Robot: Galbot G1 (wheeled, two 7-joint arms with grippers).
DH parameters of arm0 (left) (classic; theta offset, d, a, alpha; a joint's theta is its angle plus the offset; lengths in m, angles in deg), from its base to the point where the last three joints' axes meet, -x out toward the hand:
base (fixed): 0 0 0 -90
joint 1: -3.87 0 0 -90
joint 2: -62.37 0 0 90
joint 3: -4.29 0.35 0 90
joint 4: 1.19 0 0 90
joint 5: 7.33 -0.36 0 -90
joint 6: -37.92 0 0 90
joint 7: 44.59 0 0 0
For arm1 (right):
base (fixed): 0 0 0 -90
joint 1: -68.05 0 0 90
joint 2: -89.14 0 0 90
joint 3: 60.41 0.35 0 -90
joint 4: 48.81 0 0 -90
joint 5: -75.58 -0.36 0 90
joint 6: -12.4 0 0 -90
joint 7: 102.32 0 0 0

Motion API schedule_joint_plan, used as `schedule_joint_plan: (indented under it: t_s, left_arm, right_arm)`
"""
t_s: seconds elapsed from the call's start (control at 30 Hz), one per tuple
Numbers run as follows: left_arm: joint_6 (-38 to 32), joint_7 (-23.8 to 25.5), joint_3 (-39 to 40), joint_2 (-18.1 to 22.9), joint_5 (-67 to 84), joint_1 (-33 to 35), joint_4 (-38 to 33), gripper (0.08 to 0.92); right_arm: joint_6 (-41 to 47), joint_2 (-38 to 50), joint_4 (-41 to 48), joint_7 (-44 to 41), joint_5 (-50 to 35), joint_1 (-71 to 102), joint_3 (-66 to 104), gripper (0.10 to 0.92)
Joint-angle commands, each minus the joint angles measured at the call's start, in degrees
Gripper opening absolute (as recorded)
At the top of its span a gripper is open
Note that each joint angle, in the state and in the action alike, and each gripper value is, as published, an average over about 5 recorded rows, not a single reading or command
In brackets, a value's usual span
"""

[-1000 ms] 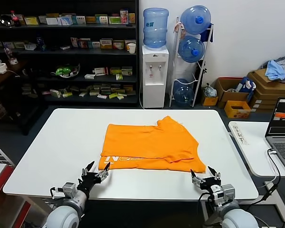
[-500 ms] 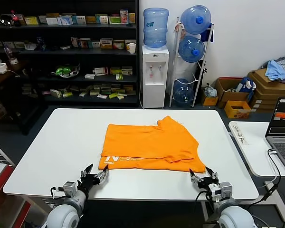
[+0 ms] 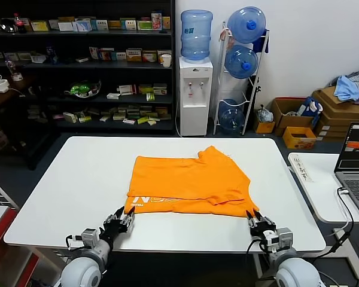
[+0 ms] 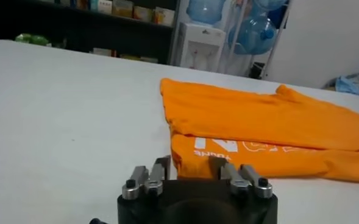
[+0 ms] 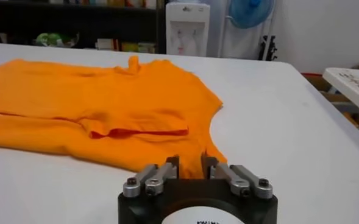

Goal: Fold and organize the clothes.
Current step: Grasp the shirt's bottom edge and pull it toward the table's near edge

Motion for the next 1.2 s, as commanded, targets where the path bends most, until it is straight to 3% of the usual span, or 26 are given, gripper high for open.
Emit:
schedule_joint_plan:
  t_s: [0.03, 0.13, 0.3, 0.4, 0.63, 0.9, 1.07, 1.2]
  left_arm:
    - [0.0, 0.0, 0.0, 0.0, 0.1, 0.0, -0.1, 0.369]
    - [0.0, -0.2, 0.0, -0.4, 0.4, 0.2, -0.7, 0.283]
    - [0.2, -1.0, -0.6, -2.3, 2.1, 1.0, -3.1, 0.141]
    - [0.6, -2.0, -1.2, -4.8, 4.6, 2.6, -6.3, 0.104]
    - [2.0, -6.3, -4.4, -10.3, 9.2, 11.0, -15.9, 0.104]
    - [2.3, -9.7, -7.8, -11.2, 8.1, 24.0, -24.8, 0.104]
    - [2.6, -10.3, -8.5, -10.7, 6.8, 26.1, -25.0, 0.11]
    - [2.8, -10.6, -9.0, -10.9, 6.6, 24.5, -24.6, 0.178]
  right_arm:
    - [0.0, 0.1, 0.1, 0.2, -0.1, -0.1, -0.1, 0.178]
    - [0.1, 0.4, -0.4, 0.4, -0.5, 0.3, 0.1, 0.124]
    - [0.6, 2.1, -2.4, 1.2, -2.0, 2.2, 0.6, 0.124]
    - [1.0, 3.8, -4.9, 1.7, -3.3, 4.5, 1.5, 0.124]
    - [2.4, 7.0, -13.3, 3.6, -5.6, 14.2, 4.2, 0.124]
    - [4.3, 7.7, -19.0, 5.2, -5.7, 23.4, 7.1, 0.124]
    - [5.1, 7.4, -19.1, 5.3, -5.4, 24.0, 7.7, 0.134]
    - [4.4, 7.8, -19.5, 4.4, -4.4, 21.1, 8.1, 0.229]
